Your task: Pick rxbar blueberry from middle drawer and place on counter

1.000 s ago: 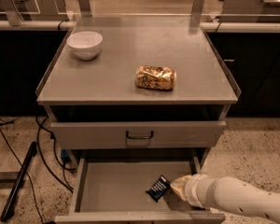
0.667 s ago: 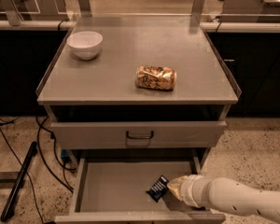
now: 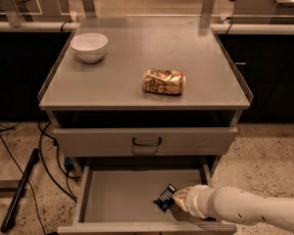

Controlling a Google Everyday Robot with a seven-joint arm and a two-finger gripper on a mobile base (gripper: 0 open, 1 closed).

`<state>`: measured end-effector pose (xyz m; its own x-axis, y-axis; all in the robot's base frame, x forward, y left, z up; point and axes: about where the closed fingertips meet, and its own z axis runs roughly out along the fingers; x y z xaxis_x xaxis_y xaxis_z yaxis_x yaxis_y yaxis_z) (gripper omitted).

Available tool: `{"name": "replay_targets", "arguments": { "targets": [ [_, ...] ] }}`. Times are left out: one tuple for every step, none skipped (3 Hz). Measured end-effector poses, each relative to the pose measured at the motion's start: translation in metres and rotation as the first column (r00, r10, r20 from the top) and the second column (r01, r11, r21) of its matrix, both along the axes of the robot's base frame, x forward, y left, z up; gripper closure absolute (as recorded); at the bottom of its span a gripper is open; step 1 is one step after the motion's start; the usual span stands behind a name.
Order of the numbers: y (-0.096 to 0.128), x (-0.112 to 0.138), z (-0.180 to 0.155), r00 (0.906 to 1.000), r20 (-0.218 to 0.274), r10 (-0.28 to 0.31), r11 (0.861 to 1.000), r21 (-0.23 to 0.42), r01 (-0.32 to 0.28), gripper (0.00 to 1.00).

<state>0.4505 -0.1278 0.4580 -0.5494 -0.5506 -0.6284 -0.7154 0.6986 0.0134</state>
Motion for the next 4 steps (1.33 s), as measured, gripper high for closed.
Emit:
{"name": "replay_targets", "arguments": {
  "targets": [
    [0.0, 0.0, 0.0, 1.0, 0.0, 0.0, 1.0, 0.0, 0.0, 0.58],
    [-0.008, 0.001, -0.014, 0.9998, -0.009, -0.016, 1.0, -0.018, 0.016, 0.34],
    [-0.014, 0.008, -0.033, 0.9991, 0.004, -0.041, 0.999, -0.033, 0.041, 0.07],
    [-0.011, 0.015, -0.046, 0.9989, 0.012, -0.045, 0.998, -0.033, 0.045, 0.2]
  ]
}}
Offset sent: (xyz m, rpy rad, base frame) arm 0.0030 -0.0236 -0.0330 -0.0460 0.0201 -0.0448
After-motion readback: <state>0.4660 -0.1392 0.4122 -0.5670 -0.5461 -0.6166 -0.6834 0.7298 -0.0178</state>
